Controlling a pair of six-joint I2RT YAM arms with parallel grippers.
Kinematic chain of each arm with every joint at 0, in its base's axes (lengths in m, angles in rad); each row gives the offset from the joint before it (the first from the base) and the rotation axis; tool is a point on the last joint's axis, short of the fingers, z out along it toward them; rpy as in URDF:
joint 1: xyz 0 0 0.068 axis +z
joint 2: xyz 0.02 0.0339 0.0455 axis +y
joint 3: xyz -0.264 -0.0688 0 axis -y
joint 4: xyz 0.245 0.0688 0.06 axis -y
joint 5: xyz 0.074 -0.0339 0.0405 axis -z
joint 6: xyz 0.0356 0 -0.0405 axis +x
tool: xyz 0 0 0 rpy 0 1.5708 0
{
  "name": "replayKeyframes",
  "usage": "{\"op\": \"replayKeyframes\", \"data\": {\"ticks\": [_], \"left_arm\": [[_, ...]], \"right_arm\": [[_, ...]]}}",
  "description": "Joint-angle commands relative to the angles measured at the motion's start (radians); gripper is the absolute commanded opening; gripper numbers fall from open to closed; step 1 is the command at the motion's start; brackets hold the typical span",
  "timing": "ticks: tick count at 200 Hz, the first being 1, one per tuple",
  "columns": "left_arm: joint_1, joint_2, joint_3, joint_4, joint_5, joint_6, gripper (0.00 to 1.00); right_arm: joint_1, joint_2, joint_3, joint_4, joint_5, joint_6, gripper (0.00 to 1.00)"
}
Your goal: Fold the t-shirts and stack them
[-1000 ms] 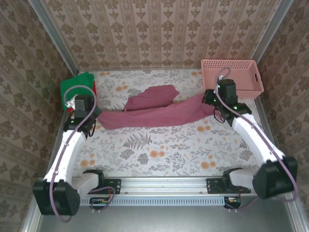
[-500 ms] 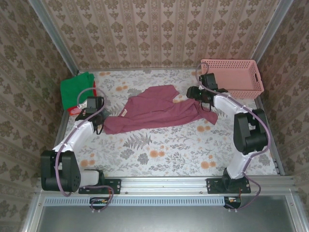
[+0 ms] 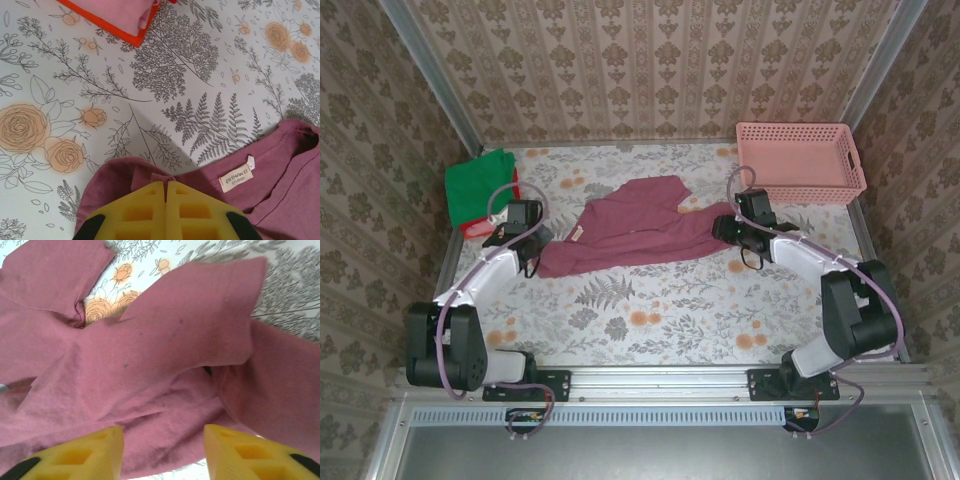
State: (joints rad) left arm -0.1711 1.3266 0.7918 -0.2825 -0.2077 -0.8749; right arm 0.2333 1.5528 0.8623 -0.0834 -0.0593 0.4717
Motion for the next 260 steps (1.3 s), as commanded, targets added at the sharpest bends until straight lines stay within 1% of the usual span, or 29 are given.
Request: {"op": "replayKeyframes", "data": {"ticks": [1,22,38,56,71,93,102,121,155,182,196,223,248,254,260], "left_arm": [[-0.010,-0.021,-0.029,0.006,-0.018,-0.030,0.00],[-0.010,-0.028,-0.038,0.005,-0.021,-0.029,0.00],[-0.010,-0.030,-0.035,0.001,-0.021,-0.024,0.00],[-0.010,-0.026,-0.031,0.004,-0.021,-0.021,0.00],[-0.010,-0.021,-0.029,0.005,-0.019,-0.019,0.00],[-0.009,-0.018,-0.026,0.006,-0.014,-0.022,0.00],[-0.010,-0.016,-0.026,0.008,-0.012,-0.025,0.00],[-0.010,-0.015,-0.026,0.011,-0.008,-0.027,0.00],[-0.009,-0.015,-0.024,0.012,0.000,-0.027,0.00],[-0.010,-0.020,-0.037,0.018,0.000,-0.033,0.00],[-0.009,-0.021,-0.040,0.019,-0.002,-0.035,0.00],[-0.007,-0.021,-0.039,0.023,0.002,-0.032,0.00],[-0.008,-0.017,-0.035,0.027,0.005,-0.029,0.00],[-0.007,-0.017,-0.035,0.028,0.006,-0.027,0.00],[-0.008,-0.018,-0.034,0.026,0.008,-0.027,0.00]], "right_arm": [[-0.001,0.095,0.060,0.019,-0.005,0.005,0.39],[-0.002,0.166,0.116,0.005,-0.007,-0.008,0.38],[-0.006,0.202,0.142,-0.014,0.018,-0.010,0.38],[-0.017,0.230,0.157,-0.024,0.035,-0.011,0.40],[-0.017,0.233,0.168,-0.044,0.055,-0.019,0.42],[-0.017,0.206,0.156,-0.056,0.086,-0.029,0.51],[-0.018,0.196,0.152,-0.070,0.109,-0.037,0.53],[-0.024,0.188,0.137,-0.081,0.124,-0.041,0.54],[-0.031,0.224,0.133,-0.065,0.097,-0.035,0.53],[-0.032,0.280,0.166,-0.067,0.063,-0.035,0.47],[-0.032,0.294,0.177,-0.068,0.044,-0.034,0.42],[-0.031,0.248,0.172,-0.067,0.030,-0.025,0.23],[-0.033,0.169,0.160,-0.078,0.044,-0.031,0.03],[-0.031,0.155,0.162,-0.086,0.050,-0.033,0.00],[-0.031,0.142,0.163,-0.091,0.051,-0.035,0.00]]}}
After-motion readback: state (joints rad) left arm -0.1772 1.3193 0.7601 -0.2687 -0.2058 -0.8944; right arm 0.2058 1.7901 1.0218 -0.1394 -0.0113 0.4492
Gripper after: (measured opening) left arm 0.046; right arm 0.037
